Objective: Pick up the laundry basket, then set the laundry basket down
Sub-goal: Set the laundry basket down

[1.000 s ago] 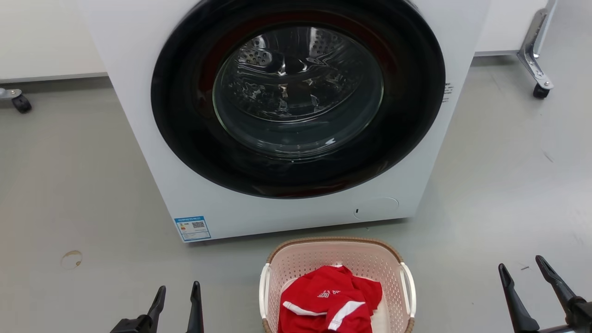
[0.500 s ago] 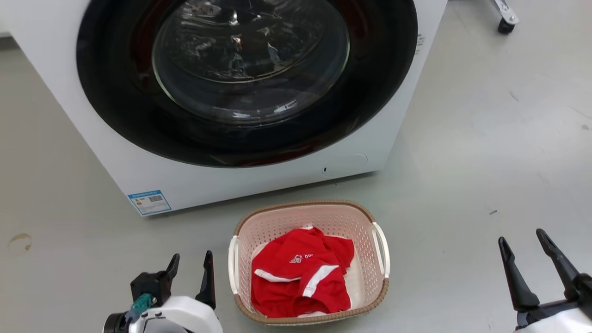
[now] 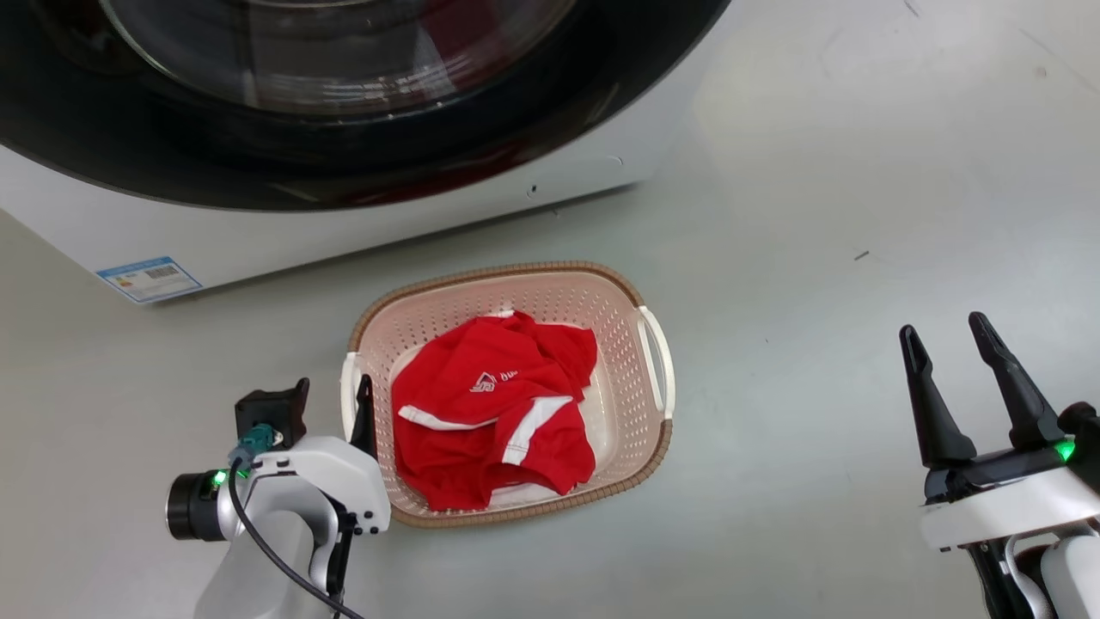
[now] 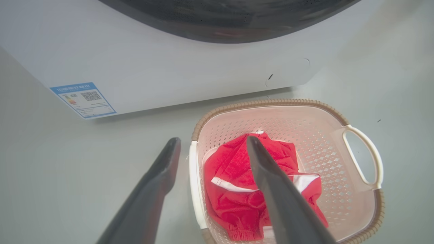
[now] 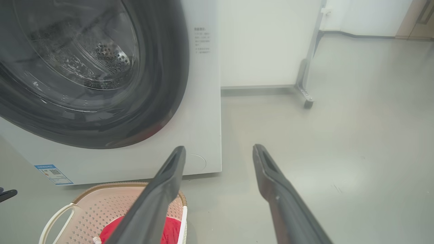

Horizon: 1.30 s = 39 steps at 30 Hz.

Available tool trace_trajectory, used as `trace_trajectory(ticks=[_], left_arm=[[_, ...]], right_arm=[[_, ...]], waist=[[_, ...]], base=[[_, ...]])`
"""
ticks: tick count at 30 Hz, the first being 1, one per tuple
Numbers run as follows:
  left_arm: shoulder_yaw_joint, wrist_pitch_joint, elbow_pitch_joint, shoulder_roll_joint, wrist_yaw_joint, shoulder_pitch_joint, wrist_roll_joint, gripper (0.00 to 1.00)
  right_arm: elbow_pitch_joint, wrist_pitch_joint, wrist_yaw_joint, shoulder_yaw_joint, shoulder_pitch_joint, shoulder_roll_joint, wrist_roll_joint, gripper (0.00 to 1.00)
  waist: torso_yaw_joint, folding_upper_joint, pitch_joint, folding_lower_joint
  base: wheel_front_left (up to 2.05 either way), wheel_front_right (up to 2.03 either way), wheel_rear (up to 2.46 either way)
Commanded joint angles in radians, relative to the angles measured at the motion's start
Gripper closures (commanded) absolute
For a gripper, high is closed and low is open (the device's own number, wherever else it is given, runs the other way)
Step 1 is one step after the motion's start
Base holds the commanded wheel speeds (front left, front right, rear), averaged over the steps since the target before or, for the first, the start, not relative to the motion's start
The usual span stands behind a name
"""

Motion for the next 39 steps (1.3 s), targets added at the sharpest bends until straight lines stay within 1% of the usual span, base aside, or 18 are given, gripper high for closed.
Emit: trace_trajectory(ticks=[1, 6, 9, 14, 21, 25, 29, 34, 35, 36, 37, 38, 39], left_arm=[[0.036, -0.006, 0.018, 0.024, 0.017, -0.051, 0.0, 0.0], [0.043, -0.006, 0.077, 0.04, 0.027, -0.111, 0.003, 0.0], [0.051, -0.006, 0.111, 0.049, 0.017, -0.146, -0.004, 0.0], [0.062, -0.006, 0.17, 0.077, 0.021, -0.2, -0.01, 0.0], [0.062, -0.006, 0.214, 0.1, 0.03, -0.261, -0.005, 0.0], [0.053, -0.006, 0.236, 0.099, 0.027, -0.293, -0.001, 0.0], [0.041, -0.006, 0.262, 0.084, 0.019, -0.326, 0.001, 0.0], [0.023, -0.006, 0.294, 0.066, 0.035, -0.358, 0.01, 0.0], [0.019, -0.005, 0.303, 0.067, 0.036, -0.363, 0.013, 0.34], [0.017, -0.004, 0.31, 0.068, 0.038, -0.368, 0.013, 0.46], [0.016, -0.003, 0.317, 0.07, 0.041, -0.371, 0.012, 0.54], [0.014, -0.003, 0.323, 0.071, 0.043, -0.374, 0.013, 0.67], [0.011, 0.0, 0.329, 0.071, 0.046, -0.377, 0.013, 1.0]], right_arm=[[-0.029, -0.014, 0.004, 0.022, -0.036, -0.023, 0.025, 0.0], [-0.033, -0.014, 0.004, 0.04, -0.069, -0.022, 0.044, 0.0], [-0.038, -0.014, 0.004, 0.049, -0.087, -0.025, 0.052, 0.0], [-0.053, -0.014, 0.004, 0.051, -0.114, -0.032, 0.063, 0.0], [-0.064, -0.014, 0.004, 0.051, -0.128, -0.038, 0.072, 0.0], [-0.073, -0.014, 0.004, 0.053, -0.142, -0.038, 0.079, 0.0], [-0.076, -0.014, 0.004, 0.051, -0.152, -0.037, 0.082, 0.0], [-0.074, -0.014, 0.004, 0.054, -0.158, -0.037, 0.083, 0.0], [-0.074, -0.014, 0.004, 0.055, -0.159, -0.037, 0.083, 0.0], [-0.073, -0.014, 0.004, 0.054, -0.159, -0.037, 0.084, 0.0], [-0.073, -0.014, 0.004, 0.054, -0.16, -0.037, 0.084, 0.0], [-0.072, -0.014, 0.004, 0.054, -0.16, -0.036, 0.085, 0.0], [-0.071, -0.014, 0.004, 0.054, -0.161, -0.036, 0.084, 0.0]], waist=[[-0.047, 0.0, 0.093, 0.0001], [-0.061, 0.0, 0.156, 0.0001], [-0.07, 0.0, 0.197, 0.0001], [-0.085, 0.0, 0.262, 0.0001], [-0.083, 0.0, 0.328, 0.0001], [-0.082, 0.0, 0.362, 0.0001], [-0.081, 0.0, 0.394, 0.0001], [-0.082, 0.0, 0.412, 0.0001], [-0.084, 0.0, 0.414, 0.0001], [-0.085, 0.0, 0.416, 0.0001], [-0.086, 0.0, 0.417, 0.0001], [-0.087, 0.0, 0.418, 0.0001], [-0.088, 0.0, 0.418, 0.0001]], base=[[0.0, 0.0, 0.0], [0.0, 0.0, 0.0], [0.0, 0.0, 0.0], [0.0, 0.0, 0.0], [0.0, 0.0, 0.0], [0.0, 0.0, 0.0], [0.0, 0.0, 0.0], [0.0, 0.0, 0.0], [0.0, 0.0, 0.0], [0.0, 0.0, 0.0], [0.0, 0.0, 0.0], [0.0, 0.0, 0.0], [0.0, 0.0, 0.0]])
